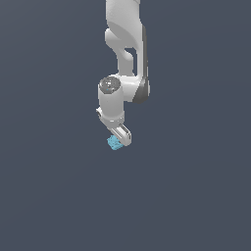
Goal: Pick up the object and move it to a goal position.
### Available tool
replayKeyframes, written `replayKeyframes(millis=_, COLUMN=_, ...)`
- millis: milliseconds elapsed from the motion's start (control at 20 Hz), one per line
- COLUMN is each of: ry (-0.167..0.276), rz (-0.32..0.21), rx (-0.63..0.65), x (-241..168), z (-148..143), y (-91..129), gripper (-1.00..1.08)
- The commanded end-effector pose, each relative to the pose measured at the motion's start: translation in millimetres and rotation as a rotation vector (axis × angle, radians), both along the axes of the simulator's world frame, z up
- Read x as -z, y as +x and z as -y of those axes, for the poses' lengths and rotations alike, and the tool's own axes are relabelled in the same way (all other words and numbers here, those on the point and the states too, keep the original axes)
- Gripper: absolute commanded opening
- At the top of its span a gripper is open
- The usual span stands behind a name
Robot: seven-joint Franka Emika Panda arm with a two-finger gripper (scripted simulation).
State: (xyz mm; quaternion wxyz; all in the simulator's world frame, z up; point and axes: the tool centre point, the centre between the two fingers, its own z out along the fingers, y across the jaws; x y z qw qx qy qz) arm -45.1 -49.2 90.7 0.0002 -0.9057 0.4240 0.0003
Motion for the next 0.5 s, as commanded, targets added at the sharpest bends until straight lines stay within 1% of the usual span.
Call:
replayKeyframes(millis=0, ry=-0.001, rz=0.0, rx=0.012, x=1, z=0, y=-1, gripper=1.0)
replayKeyframes(millis=250, ry=0.0, rz=0.0, rx=0.008, x=4, z=0, y=-1, gripper=1.0)
replayKeyframes(millis=450, ry=-0.001, rz=0.0, rx=0.01, x=17, z=0, y=-1, gripper=1.0)
